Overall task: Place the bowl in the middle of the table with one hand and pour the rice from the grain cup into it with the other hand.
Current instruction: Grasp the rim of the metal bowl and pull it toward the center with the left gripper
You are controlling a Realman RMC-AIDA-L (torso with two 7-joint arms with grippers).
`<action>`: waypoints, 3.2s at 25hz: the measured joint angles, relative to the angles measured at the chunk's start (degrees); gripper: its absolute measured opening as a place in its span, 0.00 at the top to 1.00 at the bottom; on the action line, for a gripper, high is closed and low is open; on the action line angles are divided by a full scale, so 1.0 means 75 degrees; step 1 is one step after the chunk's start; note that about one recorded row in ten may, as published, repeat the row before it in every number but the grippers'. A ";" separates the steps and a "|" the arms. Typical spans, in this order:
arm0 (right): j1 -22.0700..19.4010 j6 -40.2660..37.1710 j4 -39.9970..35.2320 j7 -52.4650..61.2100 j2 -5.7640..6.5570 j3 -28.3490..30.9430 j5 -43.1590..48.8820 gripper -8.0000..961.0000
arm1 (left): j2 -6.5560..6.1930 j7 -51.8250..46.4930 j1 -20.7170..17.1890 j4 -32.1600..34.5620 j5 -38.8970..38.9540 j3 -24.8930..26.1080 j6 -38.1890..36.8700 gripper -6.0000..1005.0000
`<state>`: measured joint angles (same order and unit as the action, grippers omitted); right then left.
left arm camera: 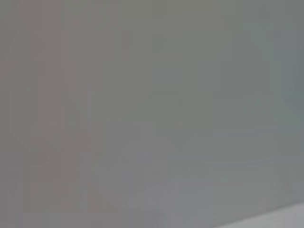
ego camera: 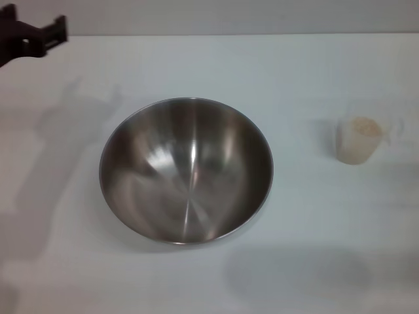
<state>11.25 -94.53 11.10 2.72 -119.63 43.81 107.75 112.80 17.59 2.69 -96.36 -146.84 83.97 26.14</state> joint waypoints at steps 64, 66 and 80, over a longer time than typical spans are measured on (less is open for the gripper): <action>-0.0079 0.0137 -0.0027 0.0001 -0.0010 -0.0122 0.0001 0.14 | 0.0733 0.3024 0.0550 0.1043 0.2562 0.1019 0.4559 0.25; -0.0087 0.0137 -0.0027 0.0000 -0.0010 -0.0122 0.0001 0.14 | 0.0733 0.3132 0.0554 0.0996 0.2567 0.0981 0.4644 0.26; -0.0081 0.0136 -0.0026 0.0000 -0.0010 -0.0122 0.0001 0.14 | 0.0743 0.3193 0.0743 0.1051 0.2588 0.0954 0.4739 0.65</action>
<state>10.64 -93.52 10.90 2.72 -119.71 42.89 107.75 118.37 41.53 8.26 -88.48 -127.43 91.12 61.69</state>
